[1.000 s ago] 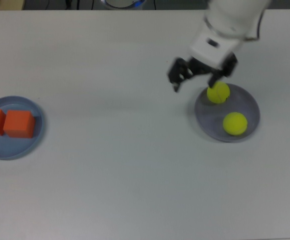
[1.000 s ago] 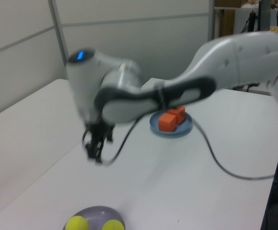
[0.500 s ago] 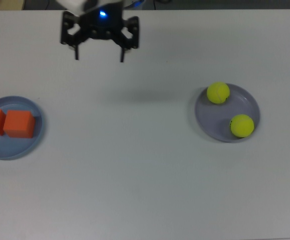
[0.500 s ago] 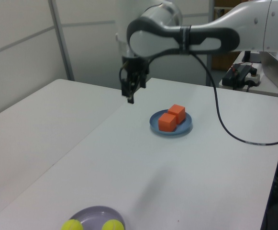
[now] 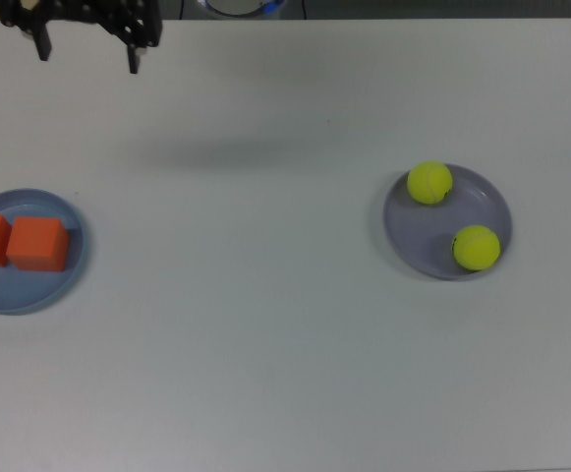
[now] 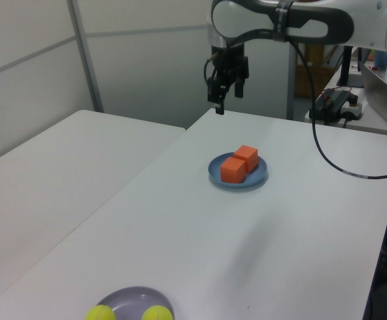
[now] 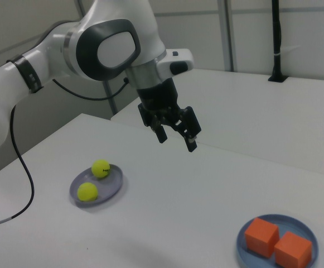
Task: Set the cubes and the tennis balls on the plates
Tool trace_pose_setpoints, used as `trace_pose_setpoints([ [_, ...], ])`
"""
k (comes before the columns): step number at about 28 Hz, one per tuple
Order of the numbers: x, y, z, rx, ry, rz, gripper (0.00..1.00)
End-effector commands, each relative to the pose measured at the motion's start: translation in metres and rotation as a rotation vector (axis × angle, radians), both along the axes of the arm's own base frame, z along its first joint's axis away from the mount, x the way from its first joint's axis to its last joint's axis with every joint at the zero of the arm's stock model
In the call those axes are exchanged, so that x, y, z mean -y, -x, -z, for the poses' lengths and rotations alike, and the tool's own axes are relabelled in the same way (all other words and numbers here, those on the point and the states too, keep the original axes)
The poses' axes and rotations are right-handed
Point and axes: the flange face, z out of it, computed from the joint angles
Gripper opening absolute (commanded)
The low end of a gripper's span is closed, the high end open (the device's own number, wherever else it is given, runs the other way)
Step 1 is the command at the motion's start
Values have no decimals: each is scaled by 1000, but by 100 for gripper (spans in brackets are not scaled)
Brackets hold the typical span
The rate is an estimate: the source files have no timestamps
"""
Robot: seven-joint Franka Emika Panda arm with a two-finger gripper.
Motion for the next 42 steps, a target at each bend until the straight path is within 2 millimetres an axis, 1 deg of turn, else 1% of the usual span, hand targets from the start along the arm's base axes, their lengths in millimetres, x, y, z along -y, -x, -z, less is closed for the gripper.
trace_pose_setpoints([
  [1, 12, 14, -10, -4, -8, -1, 100],
  [3, 18, 17, -15, 7, -21, 12, 100],
  [4, 28, 20, -20, 14, -26, 33, 100],
  [5, 32, 21, -21, 15, -28, 39, 100],
  [10, 40, 24, -25, 21, -23, 62, 100],
  [14, 56, 25, -25, 23, -27, 89, 100],
  [20, 60, 23, -19, 14, -27, 99, 100],
  [22, 68, 23, -19, 11, -27, 112, 100],
  [24, 71, 24, -18, 8, -30, 117, 100],
  [31, 72, 28, -23, 13, -30, 134, 100],
  [37, 73, 36, -32, 13, -34, 140, 100],
  [38, 77, 39, -36, 19, -35, 147, 100],
  [42, 82, 42, -39, 21, -38, 157, 100],
])
